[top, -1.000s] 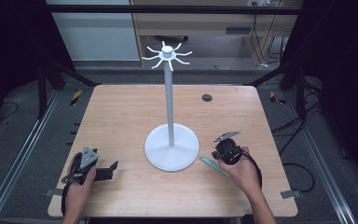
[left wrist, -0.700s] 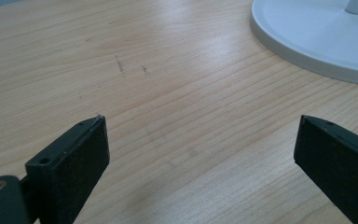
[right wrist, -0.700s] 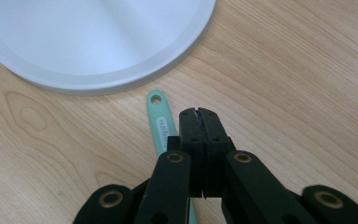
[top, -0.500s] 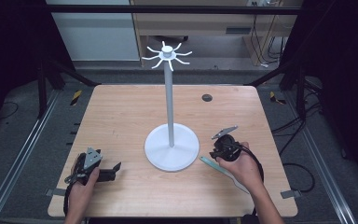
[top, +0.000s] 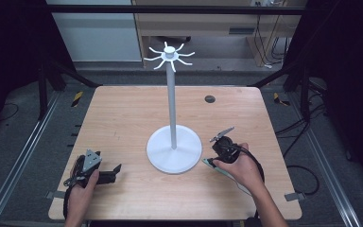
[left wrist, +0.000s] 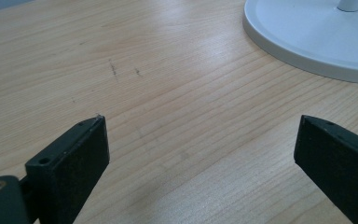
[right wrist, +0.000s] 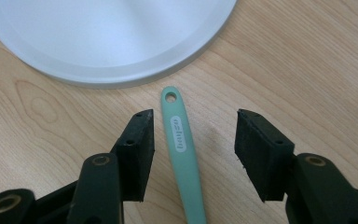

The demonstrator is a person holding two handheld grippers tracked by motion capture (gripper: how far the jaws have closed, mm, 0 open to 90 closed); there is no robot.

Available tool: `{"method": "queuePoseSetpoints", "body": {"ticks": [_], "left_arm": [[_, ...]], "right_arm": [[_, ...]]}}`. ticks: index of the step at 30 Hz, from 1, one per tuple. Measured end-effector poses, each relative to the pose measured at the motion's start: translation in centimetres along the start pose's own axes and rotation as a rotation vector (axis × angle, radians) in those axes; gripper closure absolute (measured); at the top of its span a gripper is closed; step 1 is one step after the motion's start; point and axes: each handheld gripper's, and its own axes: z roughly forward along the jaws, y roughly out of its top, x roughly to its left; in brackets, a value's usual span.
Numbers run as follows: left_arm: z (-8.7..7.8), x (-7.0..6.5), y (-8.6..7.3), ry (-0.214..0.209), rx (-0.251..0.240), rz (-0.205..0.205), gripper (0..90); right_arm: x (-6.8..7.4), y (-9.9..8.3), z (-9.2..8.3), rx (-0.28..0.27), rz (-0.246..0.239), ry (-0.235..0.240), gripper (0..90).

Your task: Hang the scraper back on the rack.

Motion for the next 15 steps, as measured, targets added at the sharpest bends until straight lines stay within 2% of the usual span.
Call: {"method": "queuePoseSetpoints", "body": {"ticks": [3, 8, 15], "left_arm": [[-0.04, 0.15, 0.05, 0.004, -0.005, -0.001, 2.8], [-0.1, 0.36, 0.07, 0.003, -0.01, -0.013, 2.9], [-0.12, 0.51, 0.11, 0.002, -0.013, -0.018, 2.9]], "right_arm": [[0.23, 0.07, 0.26, 0.022, -0.01, -0.005, 46.8], [0.36, 0.13, 0.79, 0.056, -0.029, -0.001, 54.1], [0.66, 0.34, 1.09, 0.083, -0.059, -0.004, 57.6]]}}
